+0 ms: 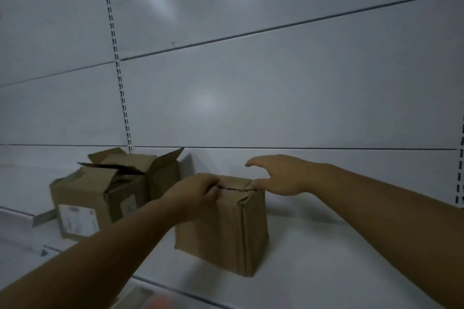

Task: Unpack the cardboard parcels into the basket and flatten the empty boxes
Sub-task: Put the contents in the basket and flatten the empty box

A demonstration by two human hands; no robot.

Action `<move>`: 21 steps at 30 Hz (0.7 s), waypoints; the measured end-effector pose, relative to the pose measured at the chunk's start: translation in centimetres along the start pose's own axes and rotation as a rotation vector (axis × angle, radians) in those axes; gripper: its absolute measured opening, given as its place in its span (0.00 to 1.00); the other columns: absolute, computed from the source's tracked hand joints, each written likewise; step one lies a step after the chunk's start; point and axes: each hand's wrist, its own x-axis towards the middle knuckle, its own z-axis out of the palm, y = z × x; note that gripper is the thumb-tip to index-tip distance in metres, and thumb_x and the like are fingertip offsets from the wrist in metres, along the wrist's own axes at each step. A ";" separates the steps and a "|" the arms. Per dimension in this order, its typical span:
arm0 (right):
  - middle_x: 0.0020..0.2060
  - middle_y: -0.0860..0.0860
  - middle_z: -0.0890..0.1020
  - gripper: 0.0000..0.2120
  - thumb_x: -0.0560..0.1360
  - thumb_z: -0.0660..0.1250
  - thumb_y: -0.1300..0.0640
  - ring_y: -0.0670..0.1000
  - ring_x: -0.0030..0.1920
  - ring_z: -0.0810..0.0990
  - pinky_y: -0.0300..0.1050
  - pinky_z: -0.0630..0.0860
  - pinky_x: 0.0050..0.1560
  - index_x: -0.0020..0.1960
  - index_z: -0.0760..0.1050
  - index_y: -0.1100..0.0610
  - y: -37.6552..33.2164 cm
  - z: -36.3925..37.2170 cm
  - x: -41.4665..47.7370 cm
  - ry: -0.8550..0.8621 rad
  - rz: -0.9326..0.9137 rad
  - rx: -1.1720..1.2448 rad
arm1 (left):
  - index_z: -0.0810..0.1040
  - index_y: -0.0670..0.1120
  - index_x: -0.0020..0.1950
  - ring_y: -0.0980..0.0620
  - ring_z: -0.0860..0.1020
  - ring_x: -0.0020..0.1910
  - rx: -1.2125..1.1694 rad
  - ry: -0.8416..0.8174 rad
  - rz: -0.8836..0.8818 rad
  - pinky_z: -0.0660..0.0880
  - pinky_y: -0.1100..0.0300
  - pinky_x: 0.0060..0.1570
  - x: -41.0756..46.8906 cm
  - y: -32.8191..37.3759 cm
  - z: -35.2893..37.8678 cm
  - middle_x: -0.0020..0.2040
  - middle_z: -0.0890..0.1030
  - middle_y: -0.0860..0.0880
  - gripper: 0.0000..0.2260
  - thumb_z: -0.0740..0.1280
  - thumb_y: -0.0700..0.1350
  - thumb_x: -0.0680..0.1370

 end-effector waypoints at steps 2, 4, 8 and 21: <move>0.74 0.49 0.62 0.30 0.76 0.59 0.41 0.51 0.72 0.62 0.47 0.59 0.70 0.74 0.58 0.50 -1.5 1.8 1.9 -0.029 0.048 0.077 | 0.72 0.56 0.63 0.55 0.71 0.60 -0.060 0.029 0.070 0.66 0.59 0.57 -1.1 -1.1 0.9 0.63 0.75 0.53 0.14 0.53 0.48 0.81; 0.71 0.51 0.66 0.30 0.74 0.61 0.40 0.52 0.69 0.66 0.47 0.63 0.68 0.72 0.61 0.51 -2.3 2.7 3.1 -0.093 0.111 0.156 | 0.71 0.58 0.65 0.56 0.68 0.64 -0.059 0.065 0.130 0.60 0.56 0.64 -1.9 -1.7 1.1 0.66 0.73 0.54 0.16 0.51 0.47 0.81; 0.55 0.48 0.76 0.26 0.69 0.67 0.40 0.50 0.52 0.75 0.46 0.74 0.53 0.62 0.70 0.51 -4.2 1.6 3.8 -0.229 0.174 0.132 | 0.66 0.56 0.71 0.57 0.62 0.69 0.022 0.090 0.244 0.52 0.52 0.69 -3.5 -2.9 0.9 0.70 0.67 0.55 0.18 0.49 0.50 0.82; 0.28 0.49 0.73 0.19 0.79 0.54 0.48 0.49 0.29 0.69 0.44 0.61 0.30 0.38 0.74 0.58 -6.7 -0.7 -0.1 0.731 0.074 -0.182 | 0.76 0.46 0.41 0.55 0.74 0.44 -0.315 0.338 0.545 0.72 0.62 0.44 -7.4 -3.4 4.9 0.44 0.79 0.51 0.04 0.70 0.43 0.70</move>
